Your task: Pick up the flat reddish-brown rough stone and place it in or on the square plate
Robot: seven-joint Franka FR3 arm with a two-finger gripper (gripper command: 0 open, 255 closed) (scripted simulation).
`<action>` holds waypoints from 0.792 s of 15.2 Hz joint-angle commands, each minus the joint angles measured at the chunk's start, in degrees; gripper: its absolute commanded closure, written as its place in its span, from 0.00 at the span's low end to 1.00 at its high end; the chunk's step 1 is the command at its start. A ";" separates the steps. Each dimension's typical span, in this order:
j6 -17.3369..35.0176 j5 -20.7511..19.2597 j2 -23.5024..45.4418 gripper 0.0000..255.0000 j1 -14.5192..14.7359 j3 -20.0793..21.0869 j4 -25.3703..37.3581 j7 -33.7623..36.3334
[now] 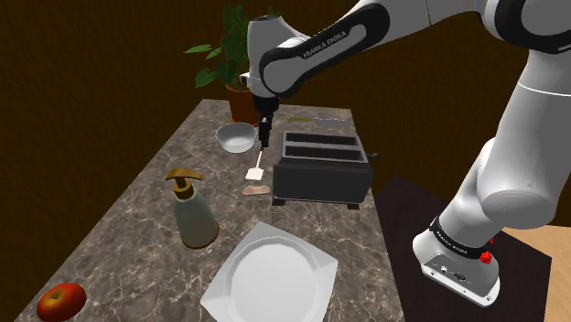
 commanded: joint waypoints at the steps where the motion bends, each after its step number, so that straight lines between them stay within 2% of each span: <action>1: 2.25 -0.34 2.04 0.00 0.57 0.28 -0.51 1.12; 12: 15.20 -3.12 16.71 0.00 4.94 0.73 -0.31 8.01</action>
